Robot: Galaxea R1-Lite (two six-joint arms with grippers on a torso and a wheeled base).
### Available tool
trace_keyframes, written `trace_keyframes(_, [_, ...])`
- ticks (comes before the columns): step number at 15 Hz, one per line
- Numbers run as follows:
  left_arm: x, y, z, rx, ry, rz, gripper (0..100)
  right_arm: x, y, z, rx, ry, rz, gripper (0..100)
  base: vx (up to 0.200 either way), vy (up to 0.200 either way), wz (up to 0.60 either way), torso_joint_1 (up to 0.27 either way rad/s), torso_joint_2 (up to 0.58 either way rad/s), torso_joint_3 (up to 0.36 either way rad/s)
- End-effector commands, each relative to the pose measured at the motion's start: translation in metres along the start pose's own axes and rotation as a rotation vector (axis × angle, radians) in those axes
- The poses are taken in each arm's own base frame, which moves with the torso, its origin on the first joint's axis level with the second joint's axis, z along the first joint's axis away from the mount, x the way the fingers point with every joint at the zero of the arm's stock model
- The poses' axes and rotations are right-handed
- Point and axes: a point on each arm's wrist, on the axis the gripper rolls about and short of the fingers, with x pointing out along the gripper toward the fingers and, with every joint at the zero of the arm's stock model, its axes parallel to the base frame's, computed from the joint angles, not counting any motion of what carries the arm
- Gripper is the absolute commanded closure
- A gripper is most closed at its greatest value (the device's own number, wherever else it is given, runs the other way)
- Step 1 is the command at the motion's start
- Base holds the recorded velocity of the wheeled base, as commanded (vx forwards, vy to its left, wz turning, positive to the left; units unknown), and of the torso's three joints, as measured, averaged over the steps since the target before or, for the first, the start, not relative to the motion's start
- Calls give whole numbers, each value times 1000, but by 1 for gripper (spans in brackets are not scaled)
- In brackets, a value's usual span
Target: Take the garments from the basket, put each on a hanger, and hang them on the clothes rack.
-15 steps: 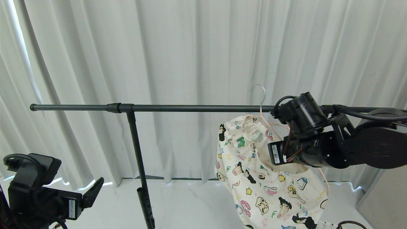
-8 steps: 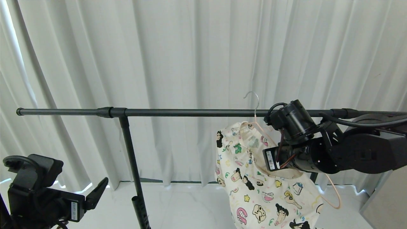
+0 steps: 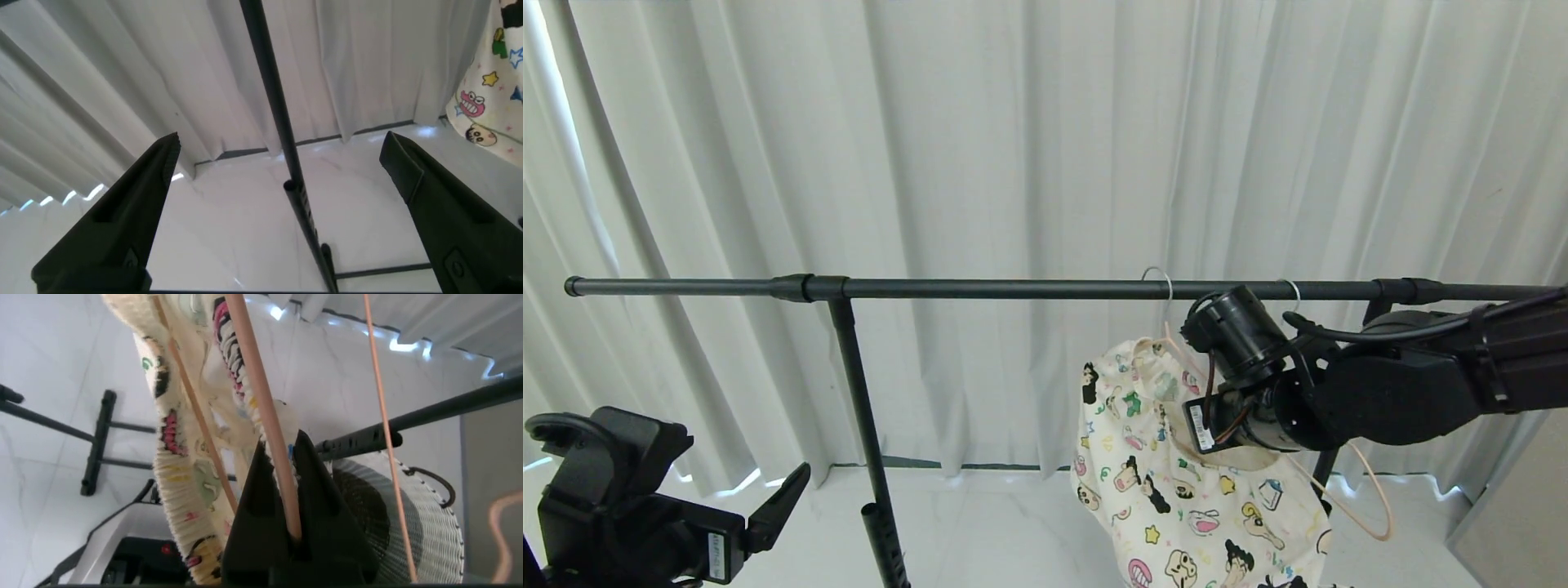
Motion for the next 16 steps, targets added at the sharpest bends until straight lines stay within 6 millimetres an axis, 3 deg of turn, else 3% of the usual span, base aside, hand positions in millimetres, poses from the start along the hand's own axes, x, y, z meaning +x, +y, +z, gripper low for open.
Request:
trace_keyframes(1, [-2, -2, -6, 6, 20, -11, 0, 15, 4, -5, -15, 34, -16, 100, 0, 0, 0, 0, 0, 0])
trace_keyframes(5, [-2, -5, -7, 14, 25, -36, 0, 14, 5, -5, -12, 30, -9, 100, 0, 0, 0, 0, 0, 0])
trace_keyframes(6, [-2, -5, -7, 14, 25, -36, 0, 11, 5, -3, 10, 21, -4, 0, 0, 0, 0, 0, 0, 0])
trace_keyframes(8, [-2, -6, -9, 15, 31, -36, 0, -8, 5, 11, 110, -40, 26, 0, 0, 0, 0, 0, 0, 0])
trace_keyframes(11, [-2, -5, -9, 14, 31, -34, 0, -67, -18, 18, 150, -89, 79, 0, 0, 0, 0, 0, 0, 0])
trace_keyframes(13, [-3, -5, -9, 16, 33, -35, 0, -103, -39, 13, 119, -90, 102, 0, 0, 0, 0, 0, 0, 0])
trace_keyframes(16, [-2, -6, -11, -15, 46, -35, 0, -126, -67, -2, 56, -86, 20, 0, -200, 0, 0, 4, 4, -1])
